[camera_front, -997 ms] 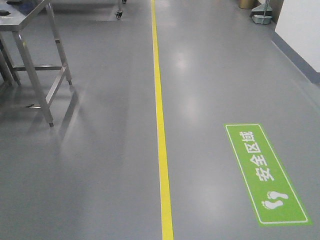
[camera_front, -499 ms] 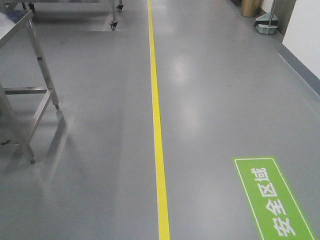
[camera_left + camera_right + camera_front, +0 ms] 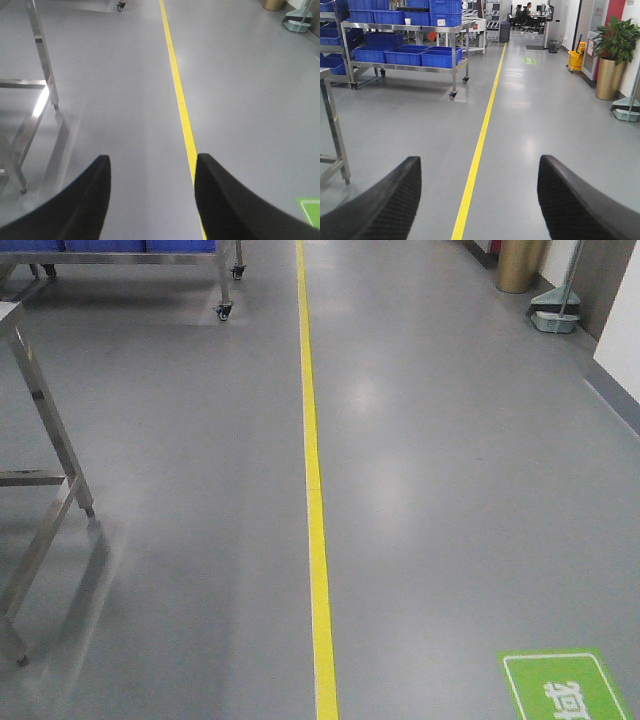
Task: Move and align brake pads A on conveyor
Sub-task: 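Drive the base along the yellow line past the green floor sign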
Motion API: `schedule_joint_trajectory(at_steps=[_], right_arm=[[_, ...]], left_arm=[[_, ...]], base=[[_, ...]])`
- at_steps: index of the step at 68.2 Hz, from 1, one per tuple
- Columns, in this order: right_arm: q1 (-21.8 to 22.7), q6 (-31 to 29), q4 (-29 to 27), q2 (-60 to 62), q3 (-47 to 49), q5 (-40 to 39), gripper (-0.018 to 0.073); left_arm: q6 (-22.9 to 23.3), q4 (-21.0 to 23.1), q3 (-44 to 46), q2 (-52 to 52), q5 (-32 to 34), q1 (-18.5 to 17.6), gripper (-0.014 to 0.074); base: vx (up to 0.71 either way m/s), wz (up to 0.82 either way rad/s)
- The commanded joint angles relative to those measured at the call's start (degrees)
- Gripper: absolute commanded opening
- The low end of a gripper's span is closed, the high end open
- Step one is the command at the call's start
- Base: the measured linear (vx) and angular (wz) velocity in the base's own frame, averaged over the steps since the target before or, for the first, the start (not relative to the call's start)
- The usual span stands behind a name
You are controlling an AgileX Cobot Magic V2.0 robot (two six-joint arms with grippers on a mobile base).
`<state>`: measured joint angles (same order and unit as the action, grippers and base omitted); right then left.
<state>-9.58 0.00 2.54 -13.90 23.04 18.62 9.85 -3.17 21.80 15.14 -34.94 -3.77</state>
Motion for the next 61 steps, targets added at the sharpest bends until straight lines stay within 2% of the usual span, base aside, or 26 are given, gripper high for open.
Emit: schedule_joint_trajectory(at_steps=[1, 61], right_arm=[[0.3, 0.0, 0.2, -0.8, 1.4, -4.6, 0.0484], [0.3, 0.0, 0.2, -0.8, 1.4, -4.6, 0.0484]], left_arm=[[0.0, 0.3, 1.5, 0.4, 3.9, -0.1, 0.0377], [0.0, 0.3, 1.5, 0.4, 3.9, -0.1, 0.0377]], base=[[0.71, 0.07], [0.67, 0.00]])
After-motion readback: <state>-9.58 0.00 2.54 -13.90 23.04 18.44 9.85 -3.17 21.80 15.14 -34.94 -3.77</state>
